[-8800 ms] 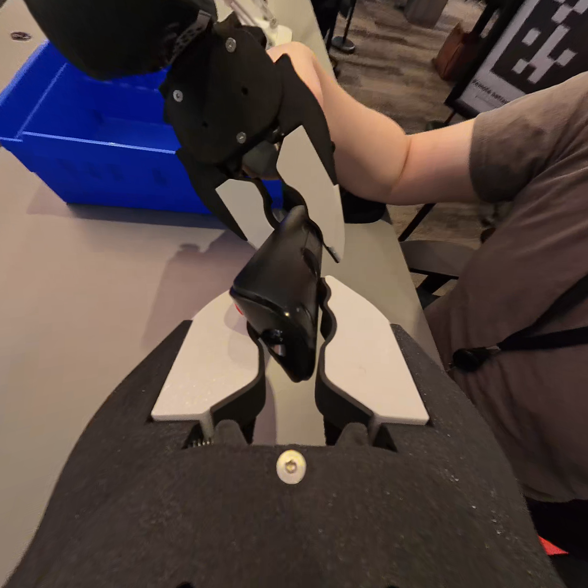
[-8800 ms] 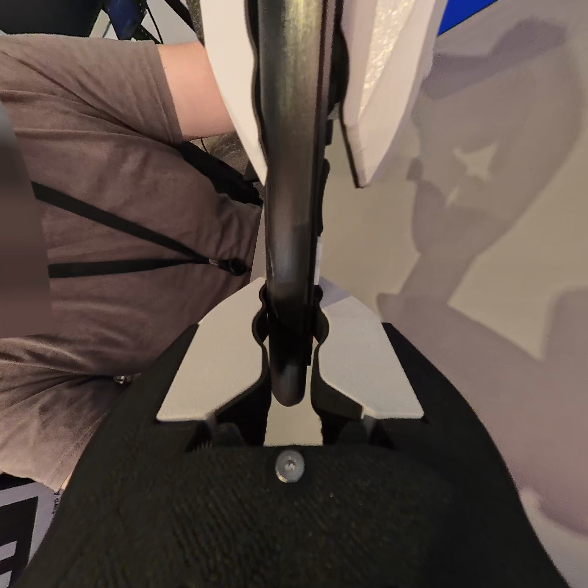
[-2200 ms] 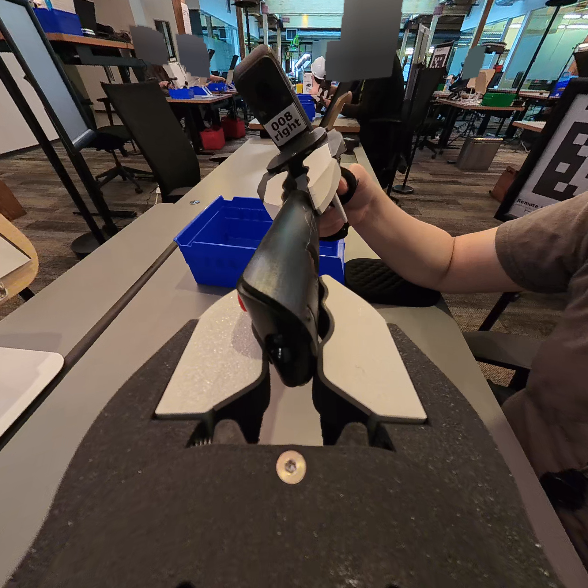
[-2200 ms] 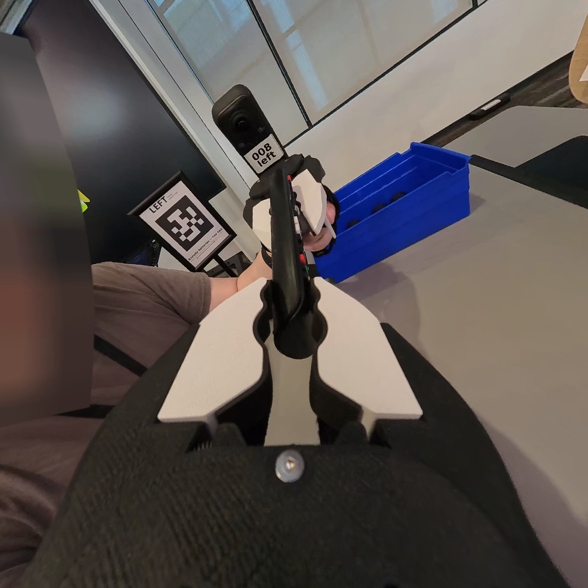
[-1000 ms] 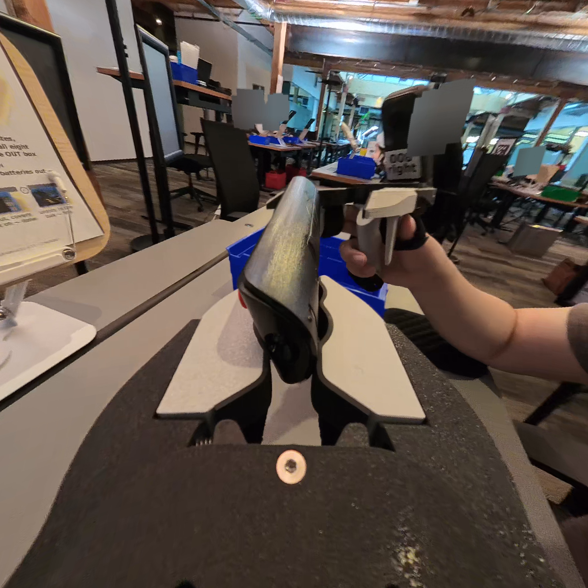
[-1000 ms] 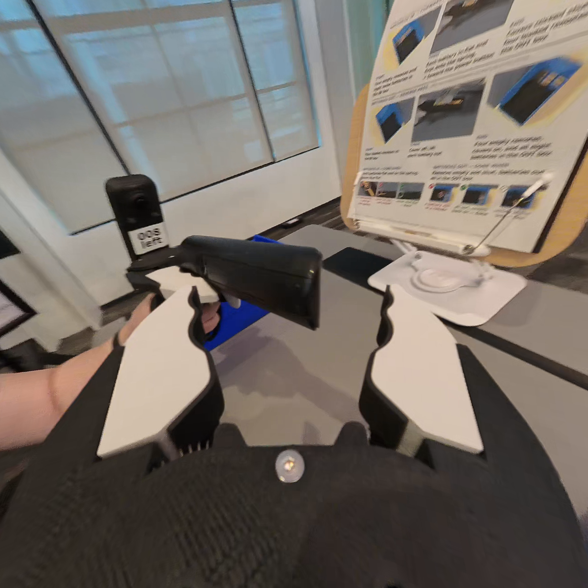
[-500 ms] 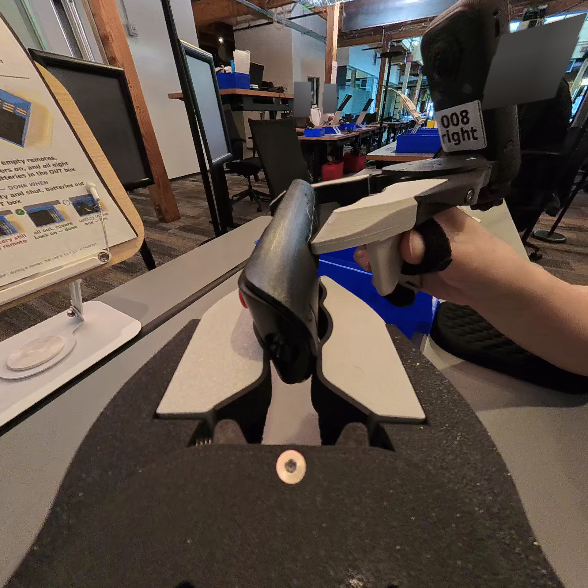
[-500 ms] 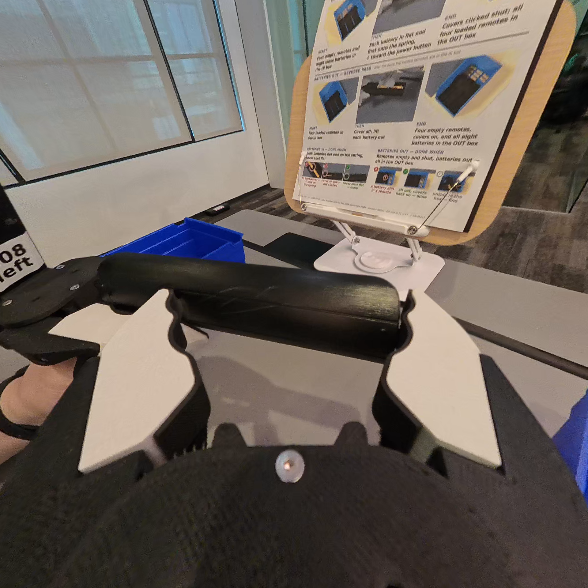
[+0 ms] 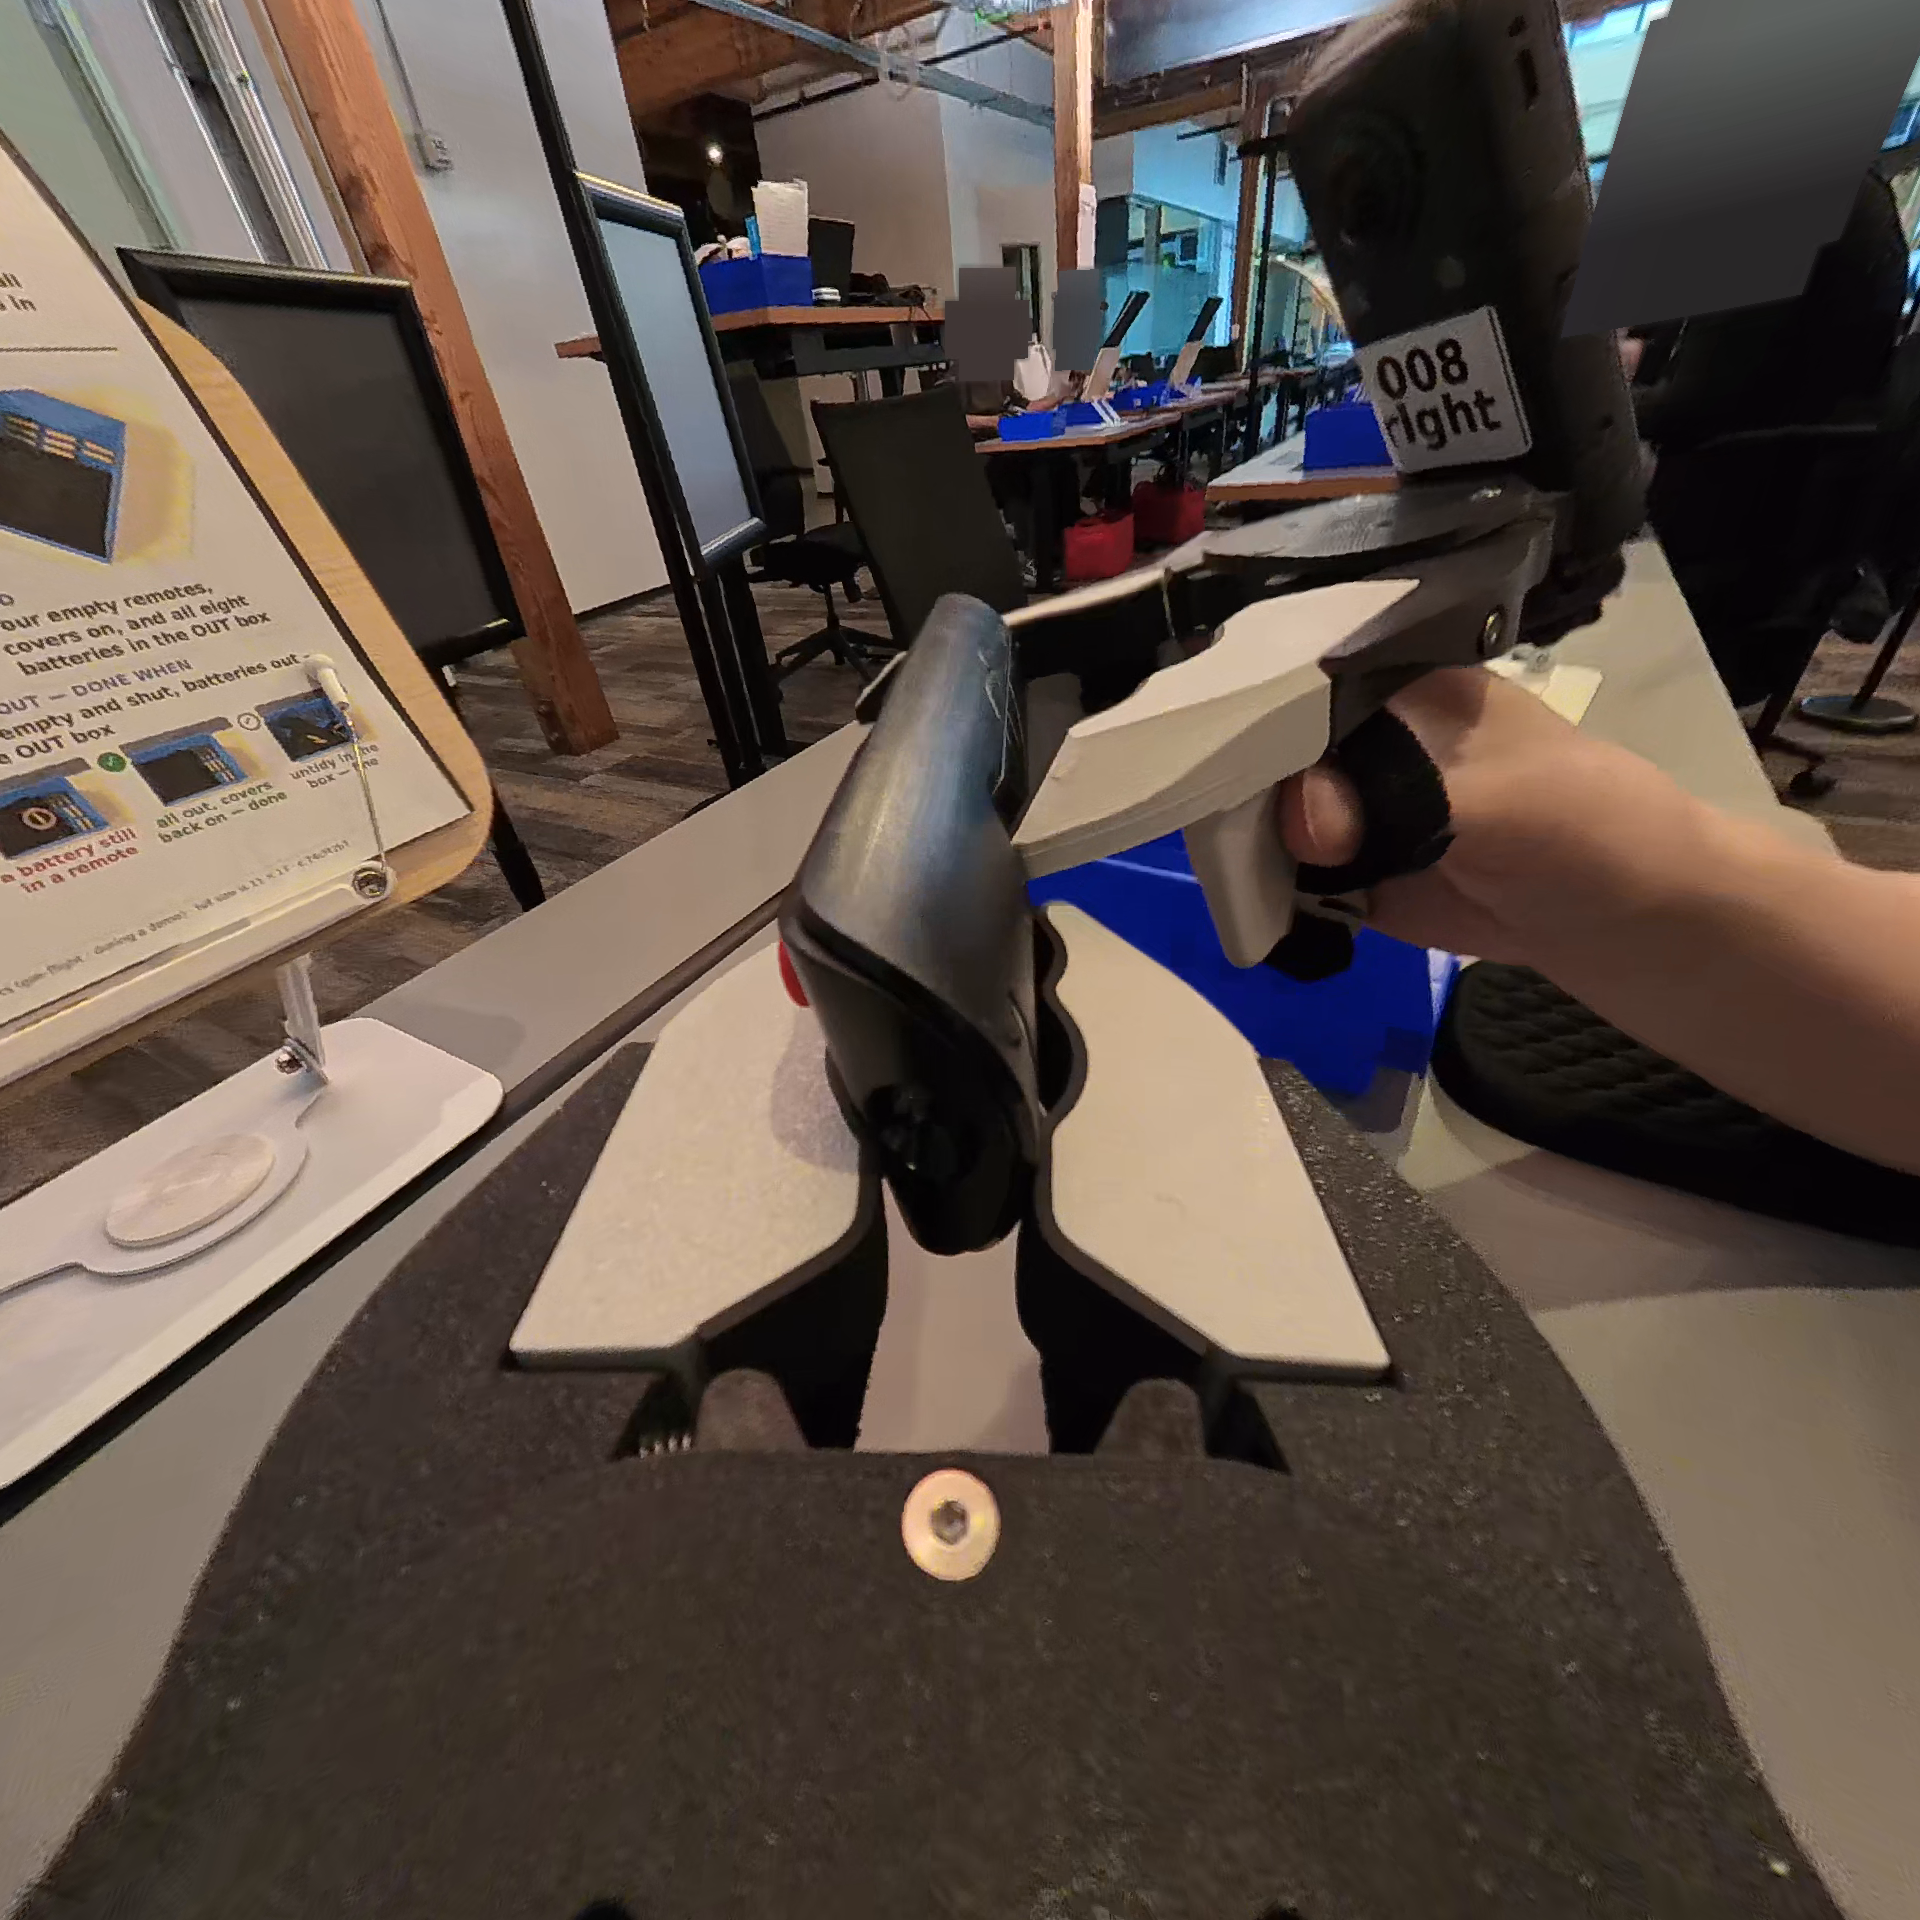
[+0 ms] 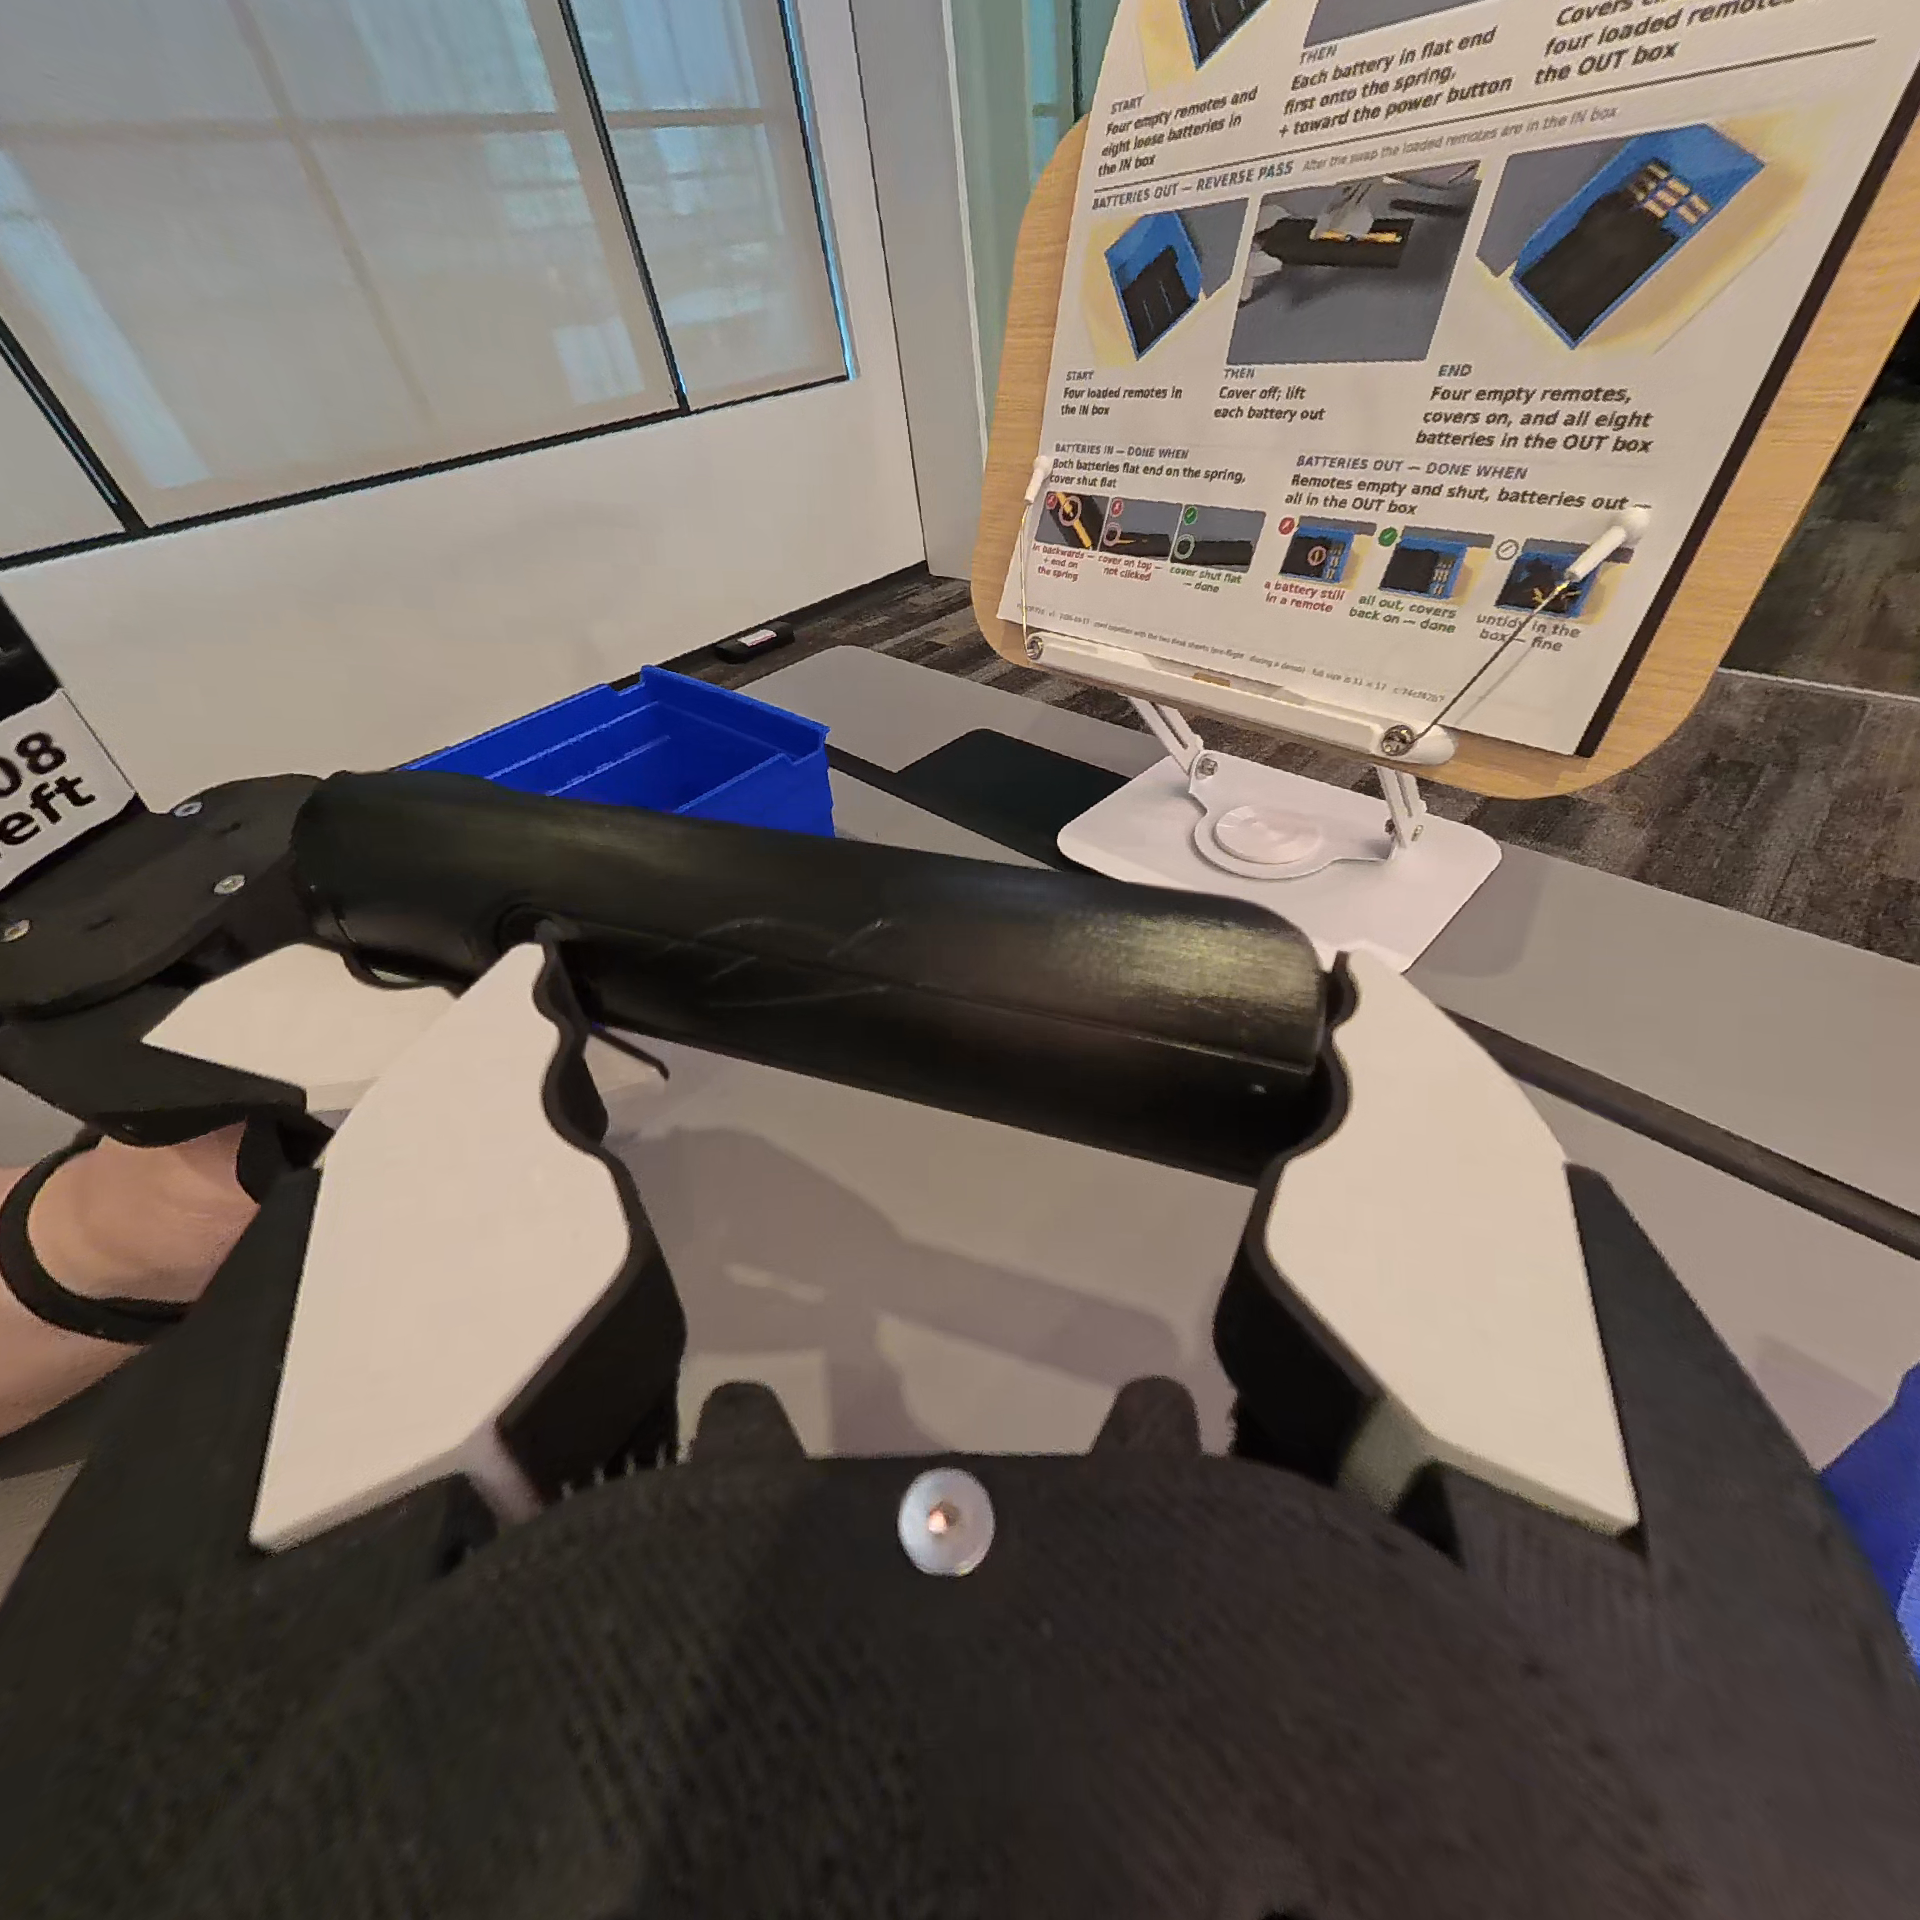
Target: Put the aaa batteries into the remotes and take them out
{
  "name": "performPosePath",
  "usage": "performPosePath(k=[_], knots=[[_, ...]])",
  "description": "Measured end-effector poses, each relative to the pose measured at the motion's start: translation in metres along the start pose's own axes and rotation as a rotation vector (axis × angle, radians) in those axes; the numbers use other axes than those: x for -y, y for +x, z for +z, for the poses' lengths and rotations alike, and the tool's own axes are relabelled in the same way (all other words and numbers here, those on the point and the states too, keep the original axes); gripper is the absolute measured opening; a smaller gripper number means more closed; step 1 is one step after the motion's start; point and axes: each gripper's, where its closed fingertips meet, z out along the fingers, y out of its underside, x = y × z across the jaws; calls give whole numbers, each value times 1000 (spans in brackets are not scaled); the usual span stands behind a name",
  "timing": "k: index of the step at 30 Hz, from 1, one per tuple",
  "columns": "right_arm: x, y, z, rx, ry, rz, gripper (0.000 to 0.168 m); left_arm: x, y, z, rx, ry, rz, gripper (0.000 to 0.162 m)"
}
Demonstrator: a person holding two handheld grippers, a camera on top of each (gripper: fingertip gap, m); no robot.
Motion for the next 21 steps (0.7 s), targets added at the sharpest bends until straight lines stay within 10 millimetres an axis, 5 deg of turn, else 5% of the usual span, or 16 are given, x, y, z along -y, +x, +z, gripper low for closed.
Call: performPosePath(k=[21], knots=[[12,-1,-9,8,28,-91,126,3,8,1,-17,22,-20,24]])
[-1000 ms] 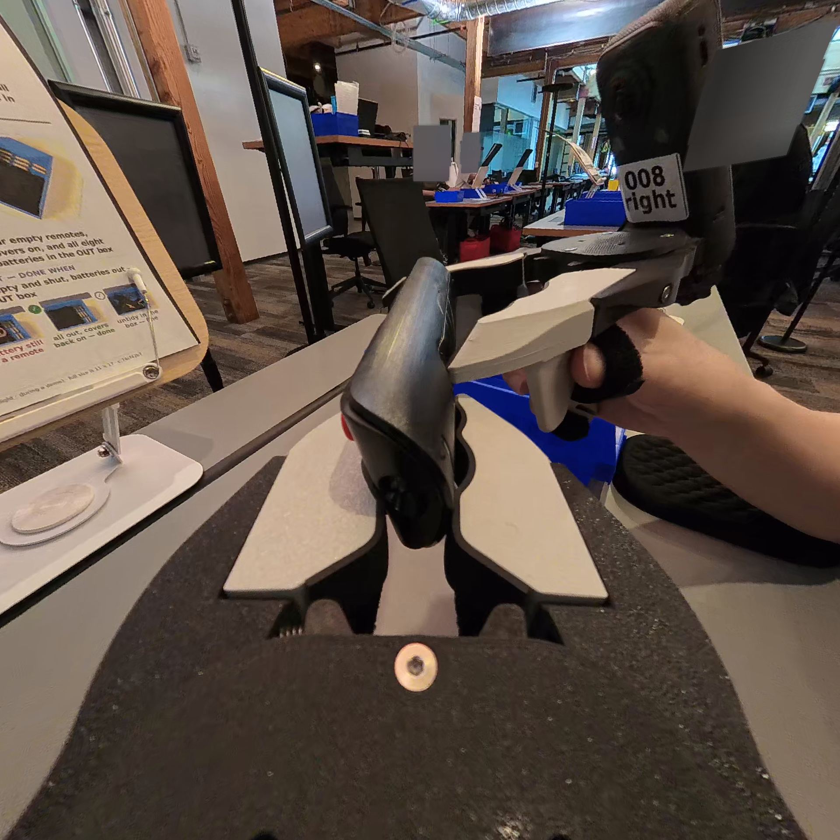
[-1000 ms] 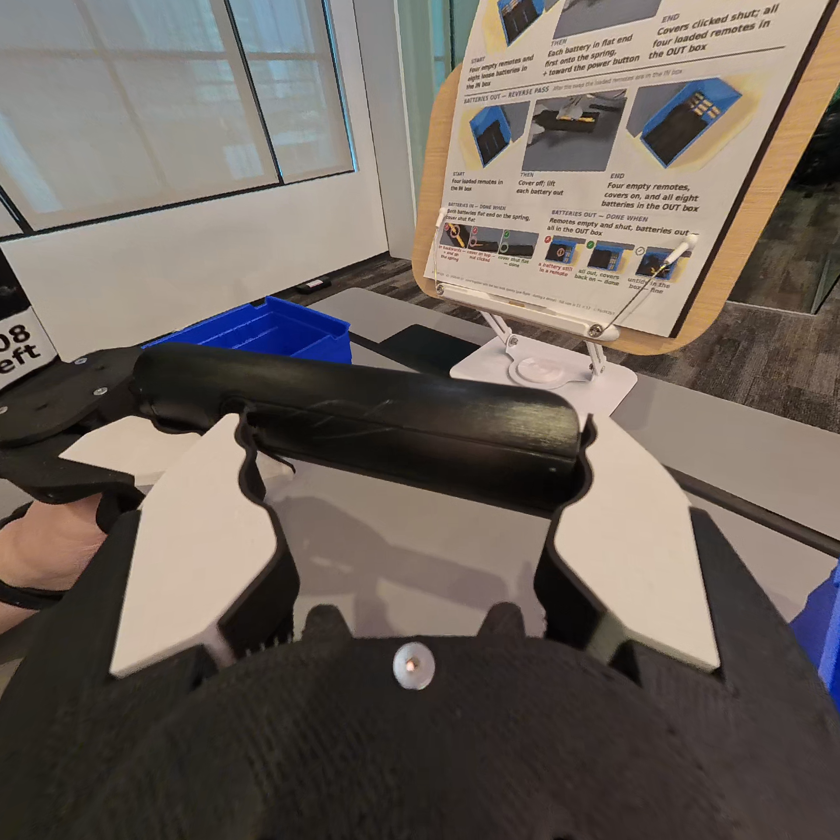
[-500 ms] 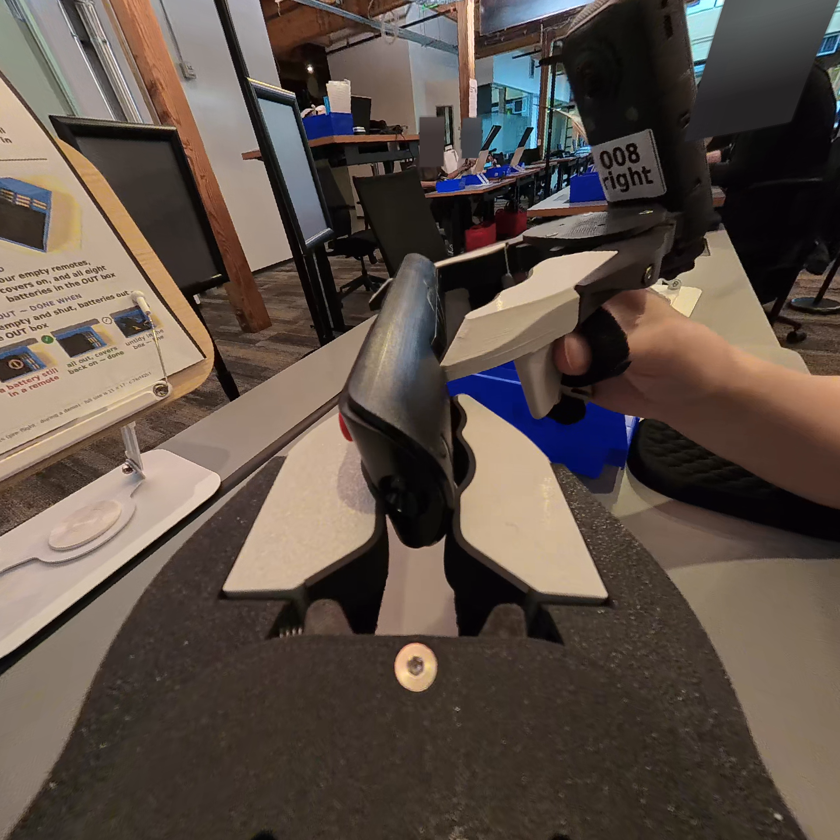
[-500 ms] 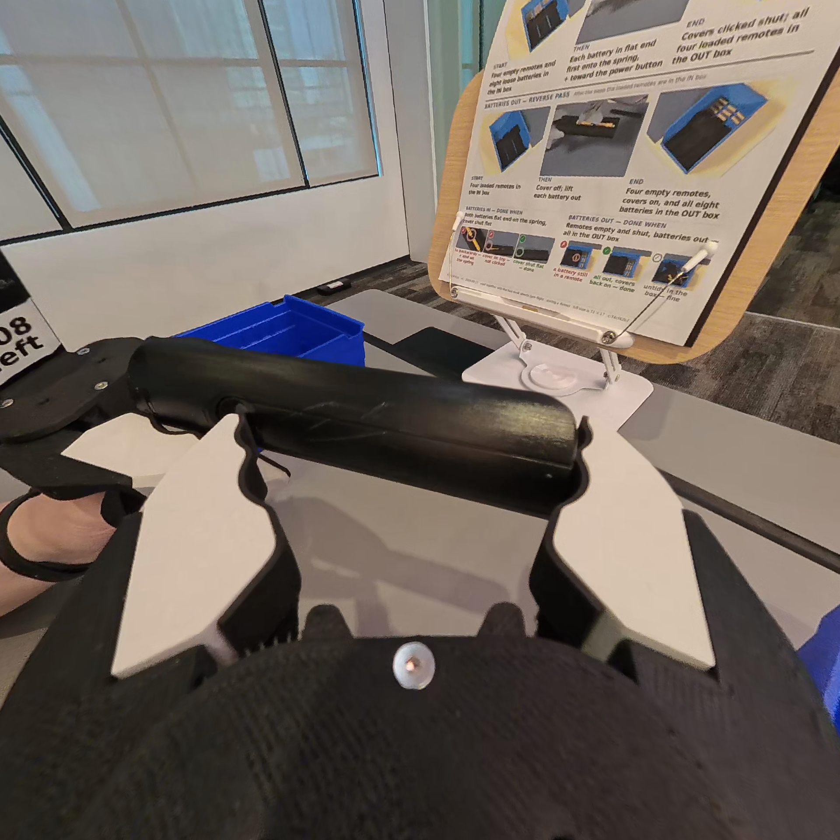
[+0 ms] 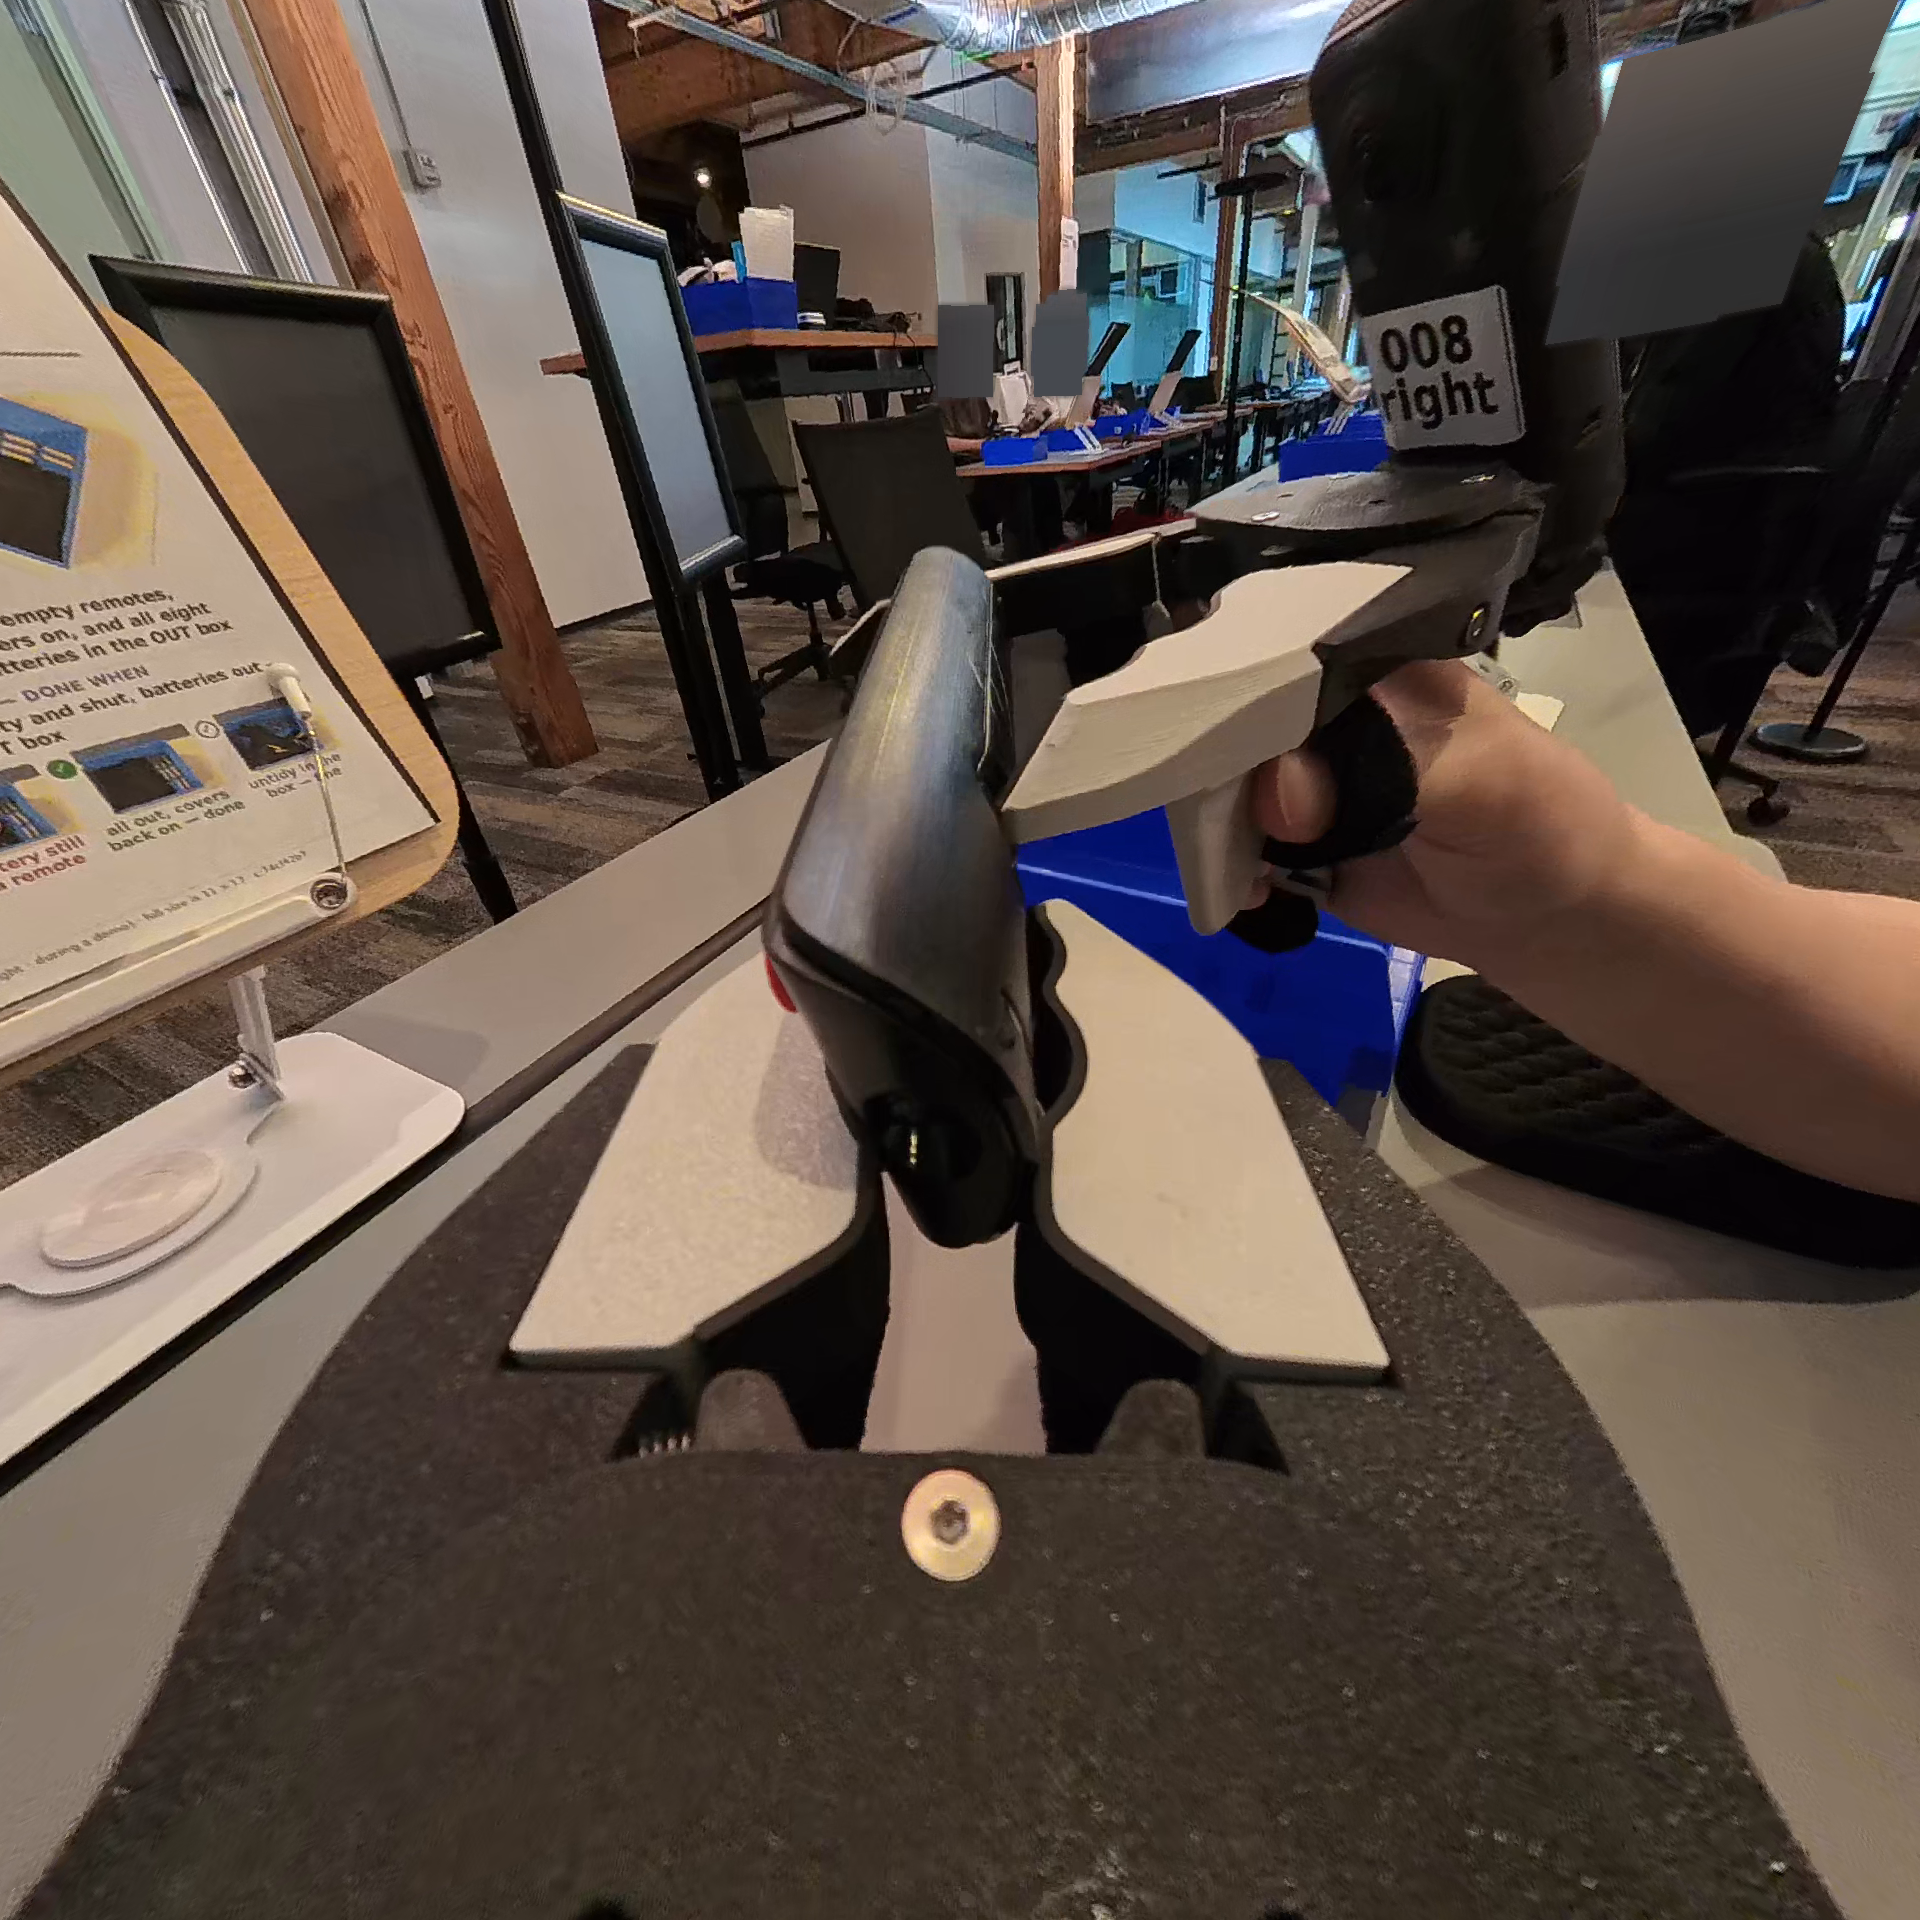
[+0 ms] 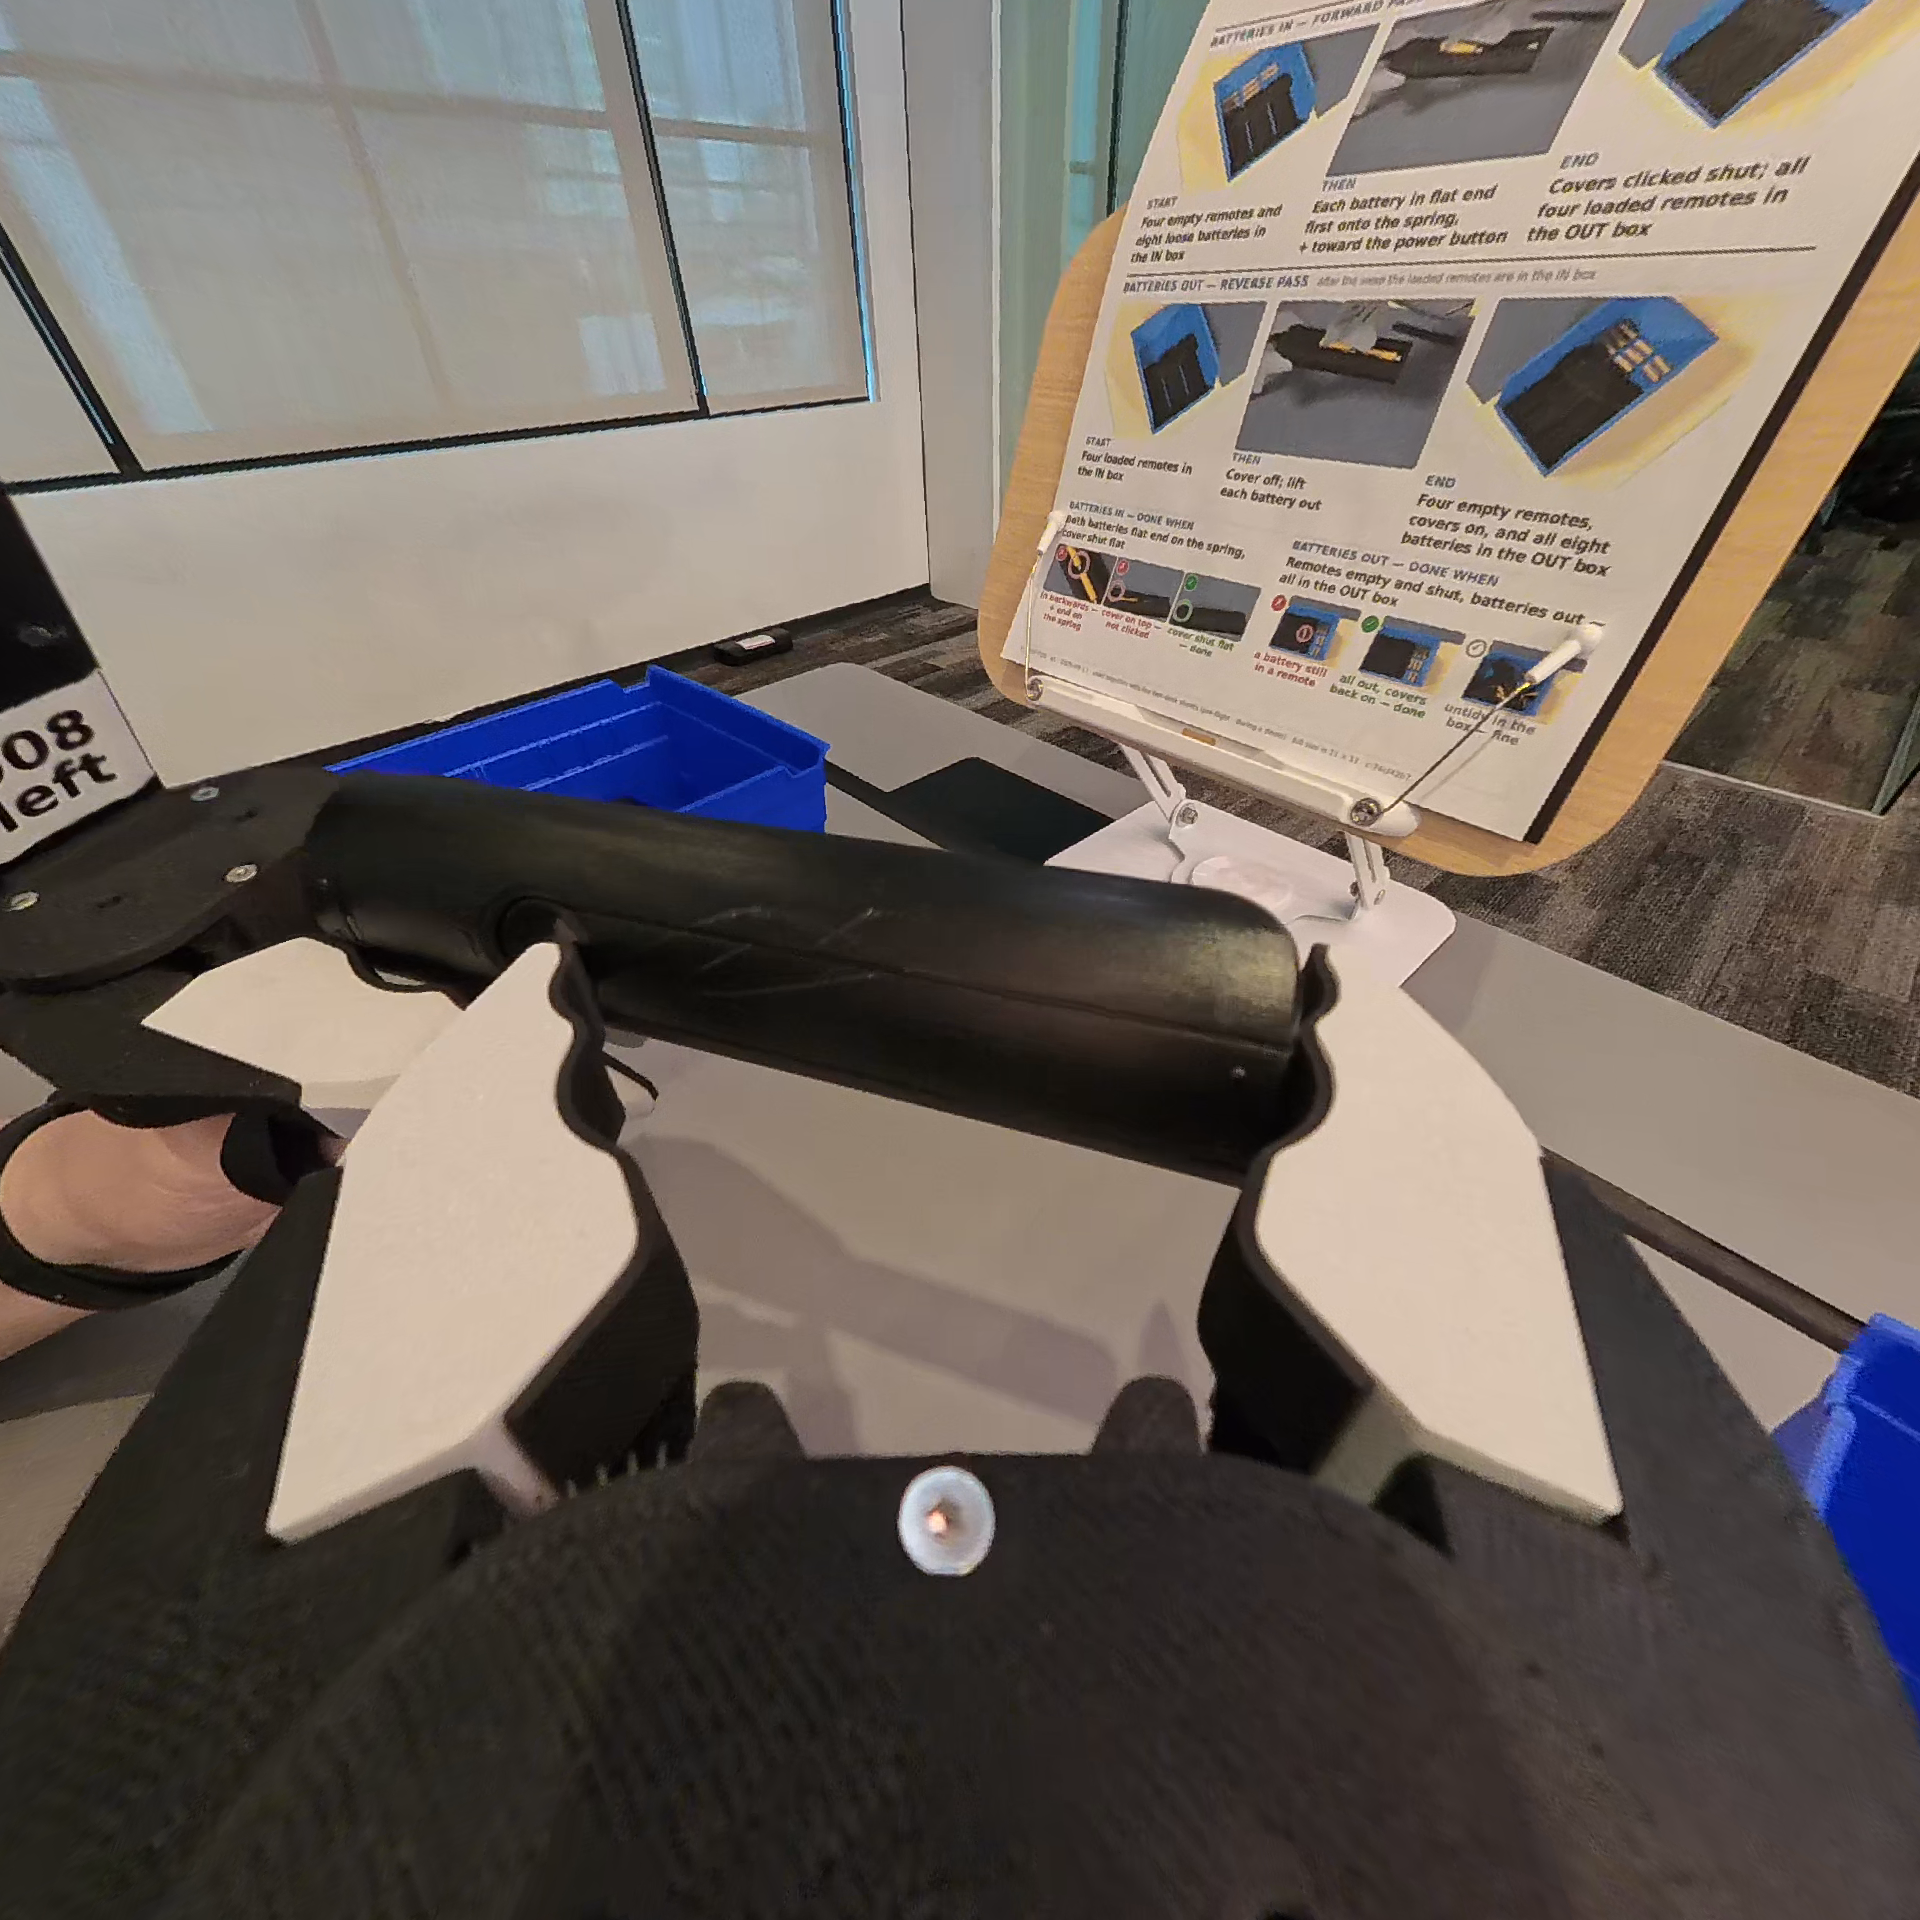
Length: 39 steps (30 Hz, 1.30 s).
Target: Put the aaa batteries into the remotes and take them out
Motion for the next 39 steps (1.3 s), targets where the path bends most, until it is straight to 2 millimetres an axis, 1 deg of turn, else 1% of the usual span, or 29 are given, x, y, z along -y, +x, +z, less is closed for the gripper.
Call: performPosePath(k=[4,10,21,23,26,27,30,33,39], knots=[[0,1,-1,-3,0,-3,124,-1,0,0,-10,5,-23,25],[-2,2,0,3,-14,2,123,-2,0,1,-8,-3,-5,25],[0,2,-1,2,-28,-25,123,-4,0,2,-7,-6,19,25],[2,2,-1,-19,-11,-52,124,-4,-1,2,-20,-2,19,26],[1,1,1,-43,-12,-69,133,-9,0,4,-15,-4,58,27],[0,1,1,-40,-18,-67,134,-10,0,4,-14,-4,61,27],[1,-2,1,-38,3,-64,135,-4,3,2,-35,30,65,28],[3,-3,1,-58,25,-68,135,0,1,0,-32,59,60,28],[2,-1,-1,-64,33,-78,136,-8,-1,3,-3,-12,91,27]])
